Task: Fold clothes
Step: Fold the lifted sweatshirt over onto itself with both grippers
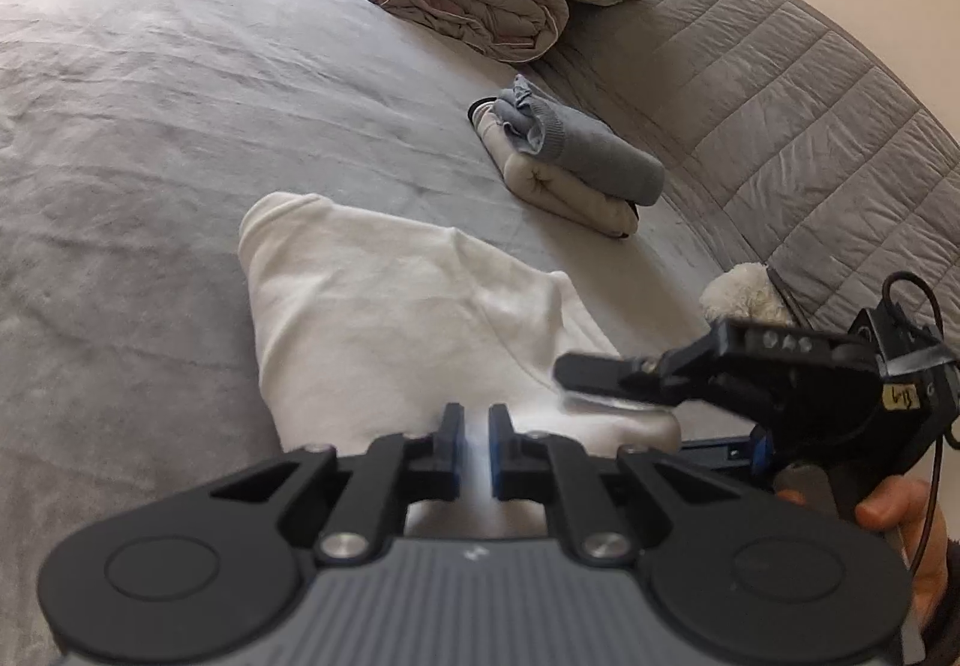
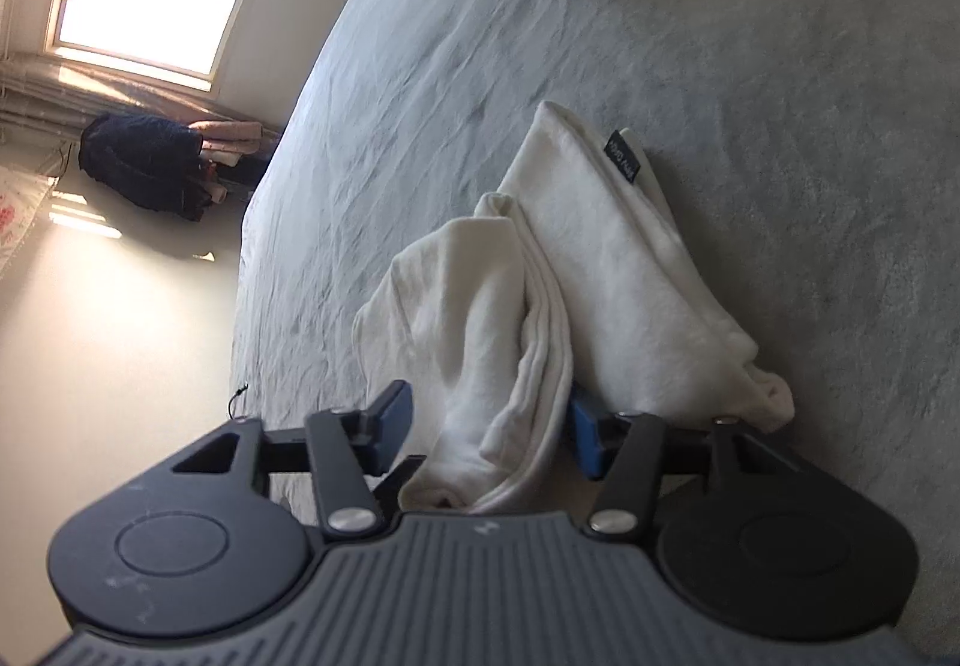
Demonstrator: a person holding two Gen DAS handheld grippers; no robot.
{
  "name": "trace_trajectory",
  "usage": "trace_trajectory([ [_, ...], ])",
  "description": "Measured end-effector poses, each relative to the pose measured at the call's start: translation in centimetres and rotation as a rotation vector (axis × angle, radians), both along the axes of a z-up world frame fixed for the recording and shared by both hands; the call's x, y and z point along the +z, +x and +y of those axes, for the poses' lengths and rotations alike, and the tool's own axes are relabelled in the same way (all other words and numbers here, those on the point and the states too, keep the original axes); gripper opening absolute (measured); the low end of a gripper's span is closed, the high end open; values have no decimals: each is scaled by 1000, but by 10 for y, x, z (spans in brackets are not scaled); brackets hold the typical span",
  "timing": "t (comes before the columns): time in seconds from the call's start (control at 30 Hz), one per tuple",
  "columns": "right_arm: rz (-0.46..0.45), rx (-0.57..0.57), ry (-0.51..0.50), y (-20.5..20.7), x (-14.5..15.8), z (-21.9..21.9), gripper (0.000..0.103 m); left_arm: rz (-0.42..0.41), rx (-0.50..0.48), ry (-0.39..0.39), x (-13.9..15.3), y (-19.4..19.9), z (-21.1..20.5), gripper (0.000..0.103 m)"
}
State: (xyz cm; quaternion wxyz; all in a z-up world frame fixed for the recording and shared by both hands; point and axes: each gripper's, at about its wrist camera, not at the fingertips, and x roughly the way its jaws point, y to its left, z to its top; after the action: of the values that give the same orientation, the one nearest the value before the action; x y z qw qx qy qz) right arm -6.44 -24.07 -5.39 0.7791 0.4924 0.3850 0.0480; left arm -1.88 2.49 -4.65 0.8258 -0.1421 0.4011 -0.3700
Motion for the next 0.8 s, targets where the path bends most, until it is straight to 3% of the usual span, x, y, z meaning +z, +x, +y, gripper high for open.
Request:
trace_trajectory([
  [0.17, -80, 24, -92, 0, 7, 8, 29, -82, 38, -34, 9, -3, 5, 8],
  [0.4, -242, 44, -130, -7, 28, 2, 25, -198, 83, -92, 21, -8, 12, 8],
  [0.63, -265, 9, -140, -10, 26, -25, 24, -215, 33, -81, 17, -13, 0, 8],
  [0.8, -214, 12, -158, -11, 12, -40, 24, -202, -37, -53, 6, -17, -15, 8],
])
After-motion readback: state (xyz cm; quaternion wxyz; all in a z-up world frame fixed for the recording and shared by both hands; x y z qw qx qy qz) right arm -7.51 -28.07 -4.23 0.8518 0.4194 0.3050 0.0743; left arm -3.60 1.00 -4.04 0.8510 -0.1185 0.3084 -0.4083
